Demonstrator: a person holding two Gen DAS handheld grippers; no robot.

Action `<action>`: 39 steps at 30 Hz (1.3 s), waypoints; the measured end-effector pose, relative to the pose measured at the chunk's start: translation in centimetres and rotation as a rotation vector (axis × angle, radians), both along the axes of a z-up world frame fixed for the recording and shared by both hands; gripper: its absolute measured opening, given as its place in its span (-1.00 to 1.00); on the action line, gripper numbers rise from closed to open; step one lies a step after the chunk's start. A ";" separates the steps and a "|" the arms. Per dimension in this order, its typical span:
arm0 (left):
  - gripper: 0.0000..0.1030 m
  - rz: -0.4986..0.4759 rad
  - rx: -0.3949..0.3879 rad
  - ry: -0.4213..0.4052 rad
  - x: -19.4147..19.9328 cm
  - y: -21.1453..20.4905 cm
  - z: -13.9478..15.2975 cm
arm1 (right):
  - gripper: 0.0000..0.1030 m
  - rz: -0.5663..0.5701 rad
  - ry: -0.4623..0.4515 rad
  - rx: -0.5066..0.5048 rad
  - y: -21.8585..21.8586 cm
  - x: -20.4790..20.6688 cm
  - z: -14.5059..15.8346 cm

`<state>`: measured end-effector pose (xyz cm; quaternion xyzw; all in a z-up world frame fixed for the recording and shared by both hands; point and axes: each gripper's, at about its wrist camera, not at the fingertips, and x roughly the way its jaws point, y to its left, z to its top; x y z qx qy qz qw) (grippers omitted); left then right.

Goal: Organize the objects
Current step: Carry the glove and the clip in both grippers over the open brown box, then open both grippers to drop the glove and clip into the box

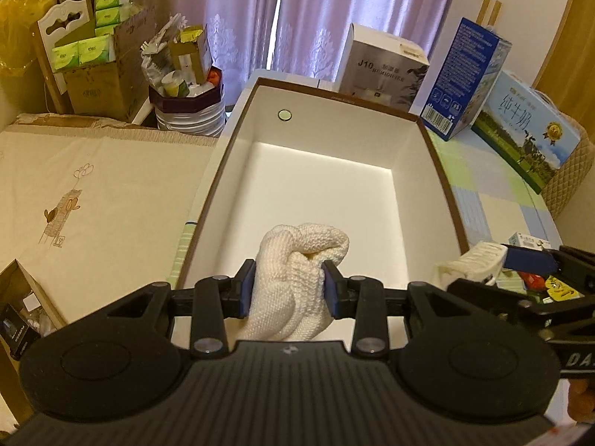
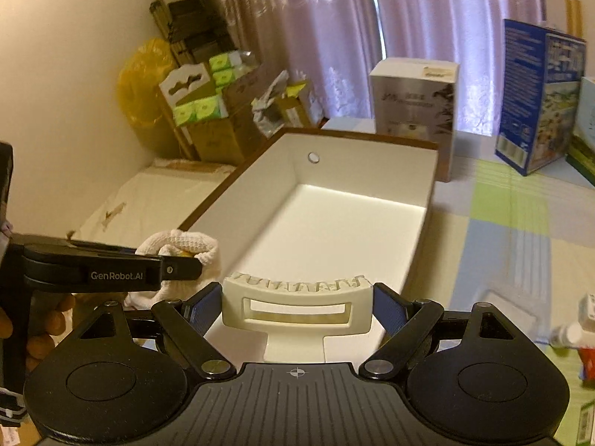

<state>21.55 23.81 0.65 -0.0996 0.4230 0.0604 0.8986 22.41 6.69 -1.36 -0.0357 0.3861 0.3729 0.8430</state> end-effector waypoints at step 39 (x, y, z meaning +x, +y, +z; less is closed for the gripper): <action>-0.37 -0.068 -0.018 0.093 2.3 1.2 -3.5 | 0.65 0.063 0.044 -0.221 4.0 1.2 -4.6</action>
